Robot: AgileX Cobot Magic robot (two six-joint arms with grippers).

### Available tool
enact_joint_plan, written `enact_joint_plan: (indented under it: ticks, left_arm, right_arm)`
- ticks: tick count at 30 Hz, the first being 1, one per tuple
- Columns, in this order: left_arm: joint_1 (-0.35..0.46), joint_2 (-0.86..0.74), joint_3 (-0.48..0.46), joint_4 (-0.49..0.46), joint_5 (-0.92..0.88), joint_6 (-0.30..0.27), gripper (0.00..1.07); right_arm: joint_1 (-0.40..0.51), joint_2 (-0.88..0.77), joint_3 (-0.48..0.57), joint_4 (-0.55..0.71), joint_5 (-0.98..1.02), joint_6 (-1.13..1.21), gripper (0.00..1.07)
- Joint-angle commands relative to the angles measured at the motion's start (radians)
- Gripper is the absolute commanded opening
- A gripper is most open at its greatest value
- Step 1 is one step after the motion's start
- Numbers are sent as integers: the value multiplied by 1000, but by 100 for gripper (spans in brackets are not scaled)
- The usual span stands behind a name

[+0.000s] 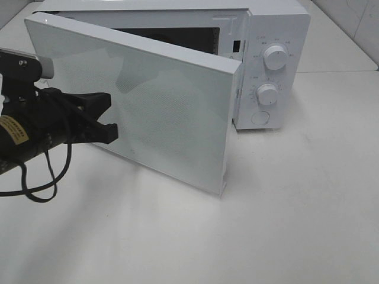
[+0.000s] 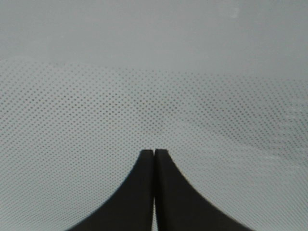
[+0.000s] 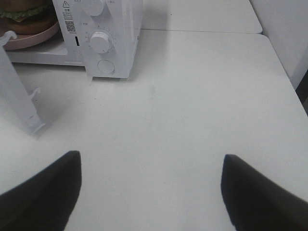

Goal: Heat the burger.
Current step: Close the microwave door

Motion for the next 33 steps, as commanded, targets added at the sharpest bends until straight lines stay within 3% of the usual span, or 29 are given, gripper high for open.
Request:
enact_joint_plan:
  ticks: [1,6,8,33]
  left_arm:
    - [-22,25,-48,-26,-10,4,0]
    - [-36,51,-90,-30,0,3,0]
    - [-52,82,-157,-44,42,5,0]
    - [-110,277,-521,-145,194,8,0]
  right_arm:
    - [-6,-27,1,-2,-7,7,76]
    - [-6,-27,1,-2,-7,7,76]
    - [-6,-27,1,-2,-7,7,76]
    - [-6,-27,1,-2,-7,7,76]
